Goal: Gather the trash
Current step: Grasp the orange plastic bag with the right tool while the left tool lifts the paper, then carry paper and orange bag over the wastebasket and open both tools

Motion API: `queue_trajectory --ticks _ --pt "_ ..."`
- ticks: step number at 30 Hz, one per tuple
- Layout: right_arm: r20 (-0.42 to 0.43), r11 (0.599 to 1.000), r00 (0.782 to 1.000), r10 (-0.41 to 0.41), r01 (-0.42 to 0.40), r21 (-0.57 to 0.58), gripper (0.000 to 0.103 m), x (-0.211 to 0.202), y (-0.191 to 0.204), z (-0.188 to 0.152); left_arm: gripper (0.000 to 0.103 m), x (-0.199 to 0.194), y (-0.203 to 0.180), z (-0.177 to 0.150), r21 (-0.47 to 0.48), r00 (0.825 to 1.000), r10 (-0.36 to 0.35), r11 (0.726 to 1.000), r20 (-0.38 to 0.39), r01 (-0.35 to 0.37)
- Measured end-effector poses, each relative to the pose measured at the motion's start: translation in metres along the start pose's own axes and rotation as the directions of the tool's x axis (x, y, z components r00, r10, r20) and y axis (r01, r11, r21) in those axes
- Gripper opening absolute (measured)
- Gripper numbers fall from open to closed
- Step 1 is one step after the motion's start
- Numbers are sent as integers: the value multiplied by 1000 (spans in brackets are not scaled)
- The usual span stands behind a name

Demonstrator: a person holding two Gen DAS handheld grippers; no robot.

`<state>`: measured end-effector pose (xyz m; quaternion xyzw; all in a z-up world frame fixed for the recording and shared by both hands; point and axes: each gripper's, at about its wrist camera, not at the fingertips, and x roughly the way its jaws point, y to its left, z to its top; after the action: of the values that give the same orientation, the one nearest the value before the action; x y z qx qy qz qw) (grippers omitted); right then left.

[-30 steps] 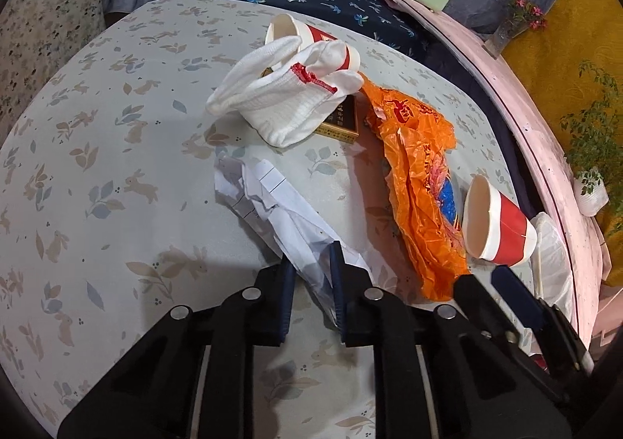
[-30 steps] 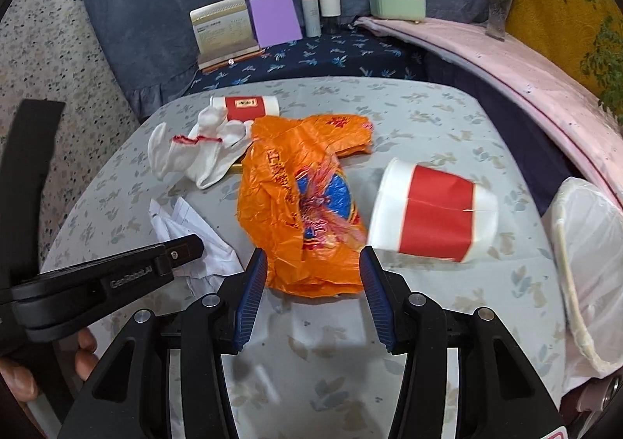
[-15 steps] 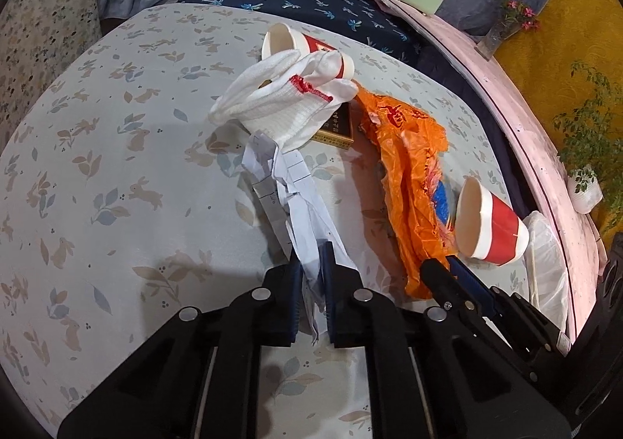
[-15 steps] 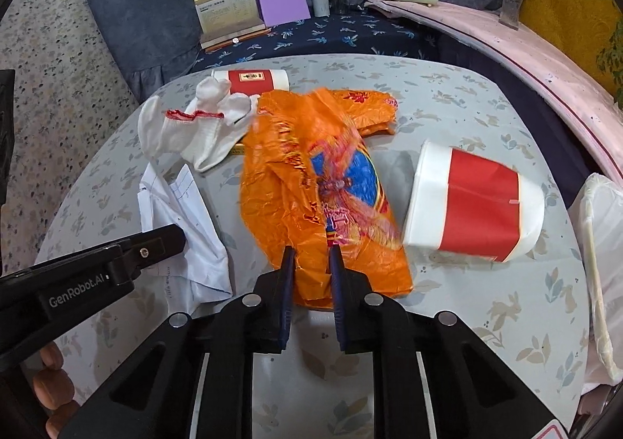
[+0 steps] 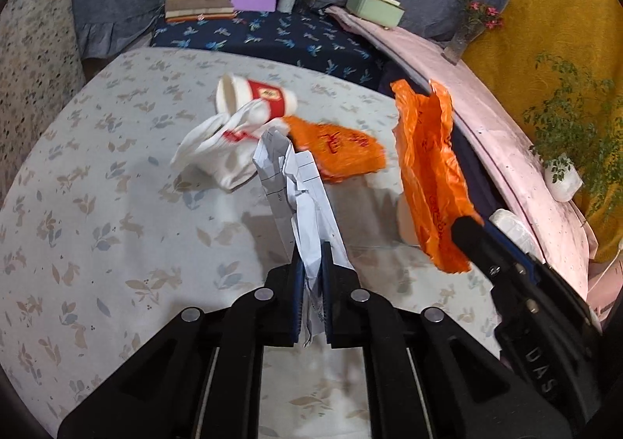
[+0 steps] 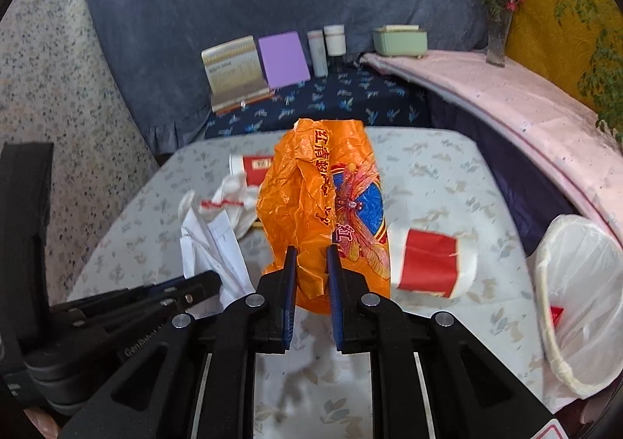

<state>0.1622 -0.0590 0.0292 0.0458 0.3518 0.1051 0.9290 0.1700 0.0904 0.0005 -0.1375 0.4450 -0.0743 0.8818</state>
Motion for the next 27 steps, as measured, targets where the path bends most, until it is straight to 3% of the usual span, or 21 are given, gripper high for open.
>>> queue_trajectory --ticks 5,14,27 --pt "63 999 997 -39 37 38 14 -31 -29 12 8 -13 -37 6 67 999 -30 997 30 28" --pt "103 986 985 -138 127 109 14 -71 -89 10 8 -16 -121 1 192 994 -107 976 32 99" --pt "72 919 946 -317 288 270 14 -118 -202 -28 8 12 -241 -32 370 966 -249 893 -69 257"
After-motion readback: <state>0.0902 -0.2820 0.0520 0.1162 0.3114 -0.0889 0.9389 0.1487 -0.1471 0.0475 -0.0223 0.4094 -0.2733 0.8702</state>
